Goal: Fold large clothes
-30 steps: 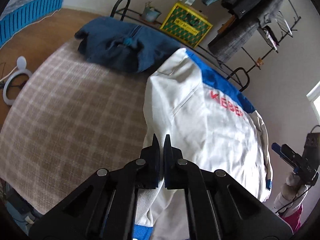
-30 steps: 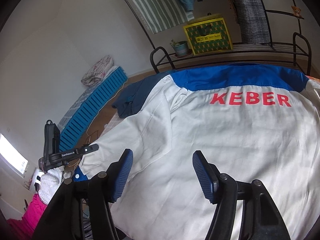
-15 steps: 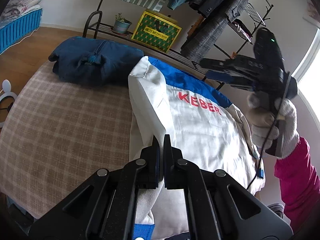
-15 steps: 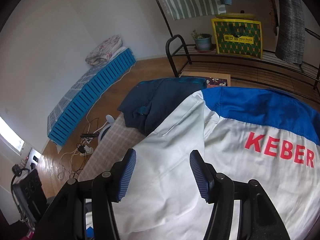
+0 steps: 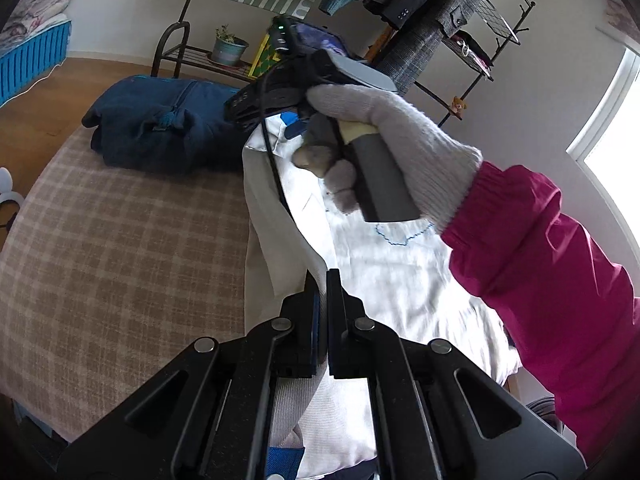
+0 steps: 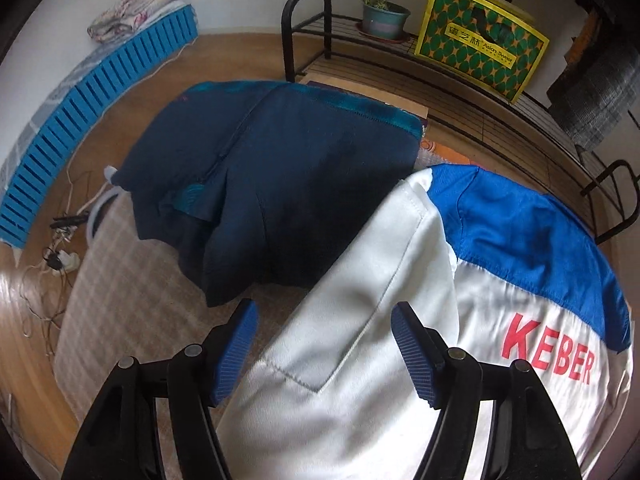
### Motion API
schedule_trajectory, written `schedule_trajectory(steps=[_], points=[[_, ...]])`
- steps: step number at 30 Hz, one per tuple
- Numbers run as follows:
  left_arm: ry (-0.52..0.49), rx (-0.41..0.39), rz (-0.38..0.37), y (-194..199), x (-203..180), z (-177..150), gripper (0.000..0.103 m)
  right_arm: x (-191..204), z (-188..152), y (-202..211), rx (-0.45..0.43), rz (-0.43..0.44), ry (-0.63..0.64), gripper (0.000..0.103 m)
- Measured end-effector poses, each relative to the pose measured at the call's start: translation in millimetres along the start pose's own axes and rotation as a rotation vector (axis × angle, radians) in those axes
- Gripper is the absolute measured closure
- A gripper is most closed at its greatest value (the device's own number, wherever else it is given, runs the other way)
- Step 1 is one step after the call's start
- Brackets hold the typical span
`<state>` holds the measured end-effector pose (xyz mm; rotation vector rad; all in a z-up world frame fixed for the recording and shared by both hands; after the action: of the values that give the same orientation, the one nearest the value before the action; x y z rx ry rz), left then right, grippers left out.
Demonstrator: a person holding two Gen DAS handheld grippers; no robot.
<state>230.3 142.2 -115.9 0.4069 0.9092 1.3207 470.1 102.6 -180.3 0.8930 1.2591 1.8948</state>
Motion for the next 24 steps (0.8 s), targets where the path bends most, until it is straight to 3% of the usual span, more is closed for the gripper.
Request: schedule_trajectory(steps=[5,7,9,12,16,20,24], points=[[-0.026,-0.003,0.012,0,-4,-1,0.103,9,7,-19,0.041,-0.095,0.058,0.032],[-0.030,-0.001,0.012,0,-5,-2,0.103,5,7,-20,0.045,-0.107,0.056,0.044],[-0.036,-0.007,0.019,2,-6,-2,0.103,-4,7,-17,0.038,-0.097,0.027,0.074],[-0.048,-0.011,0.010,4,-10,-2,0.103,-19,7,-8,0.017,-0.037,-0.030,0.096],[-0.083,-0.015,-0.006,7,-22,-5,0.103,-49,2,12,-0.043,0.092,-0.124,0.101],[-0.125,-0.002,-0.041,5,-44,-11,0.103,-97,-14,35,-0.141,0.282,-0.265,0.102],[-0.185,0.032,-0.097,-2,-78,-21,0.103,-153,-41,41,-0.201,0.388,-0.399,0.102]])
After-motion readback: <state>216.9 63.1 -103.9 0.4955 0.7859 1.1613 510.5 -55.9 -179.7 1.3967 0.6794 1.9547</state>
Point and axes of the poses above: each gripper's, at about its wrist camera, not at the fingertips, and y roughly against the way its jaws point, x to its left, z to its top, the point moved 2 cm from there along -y, roughly the way its jaws point, and after that the axes turned 11 degrees about z, right-handed, at the moved point
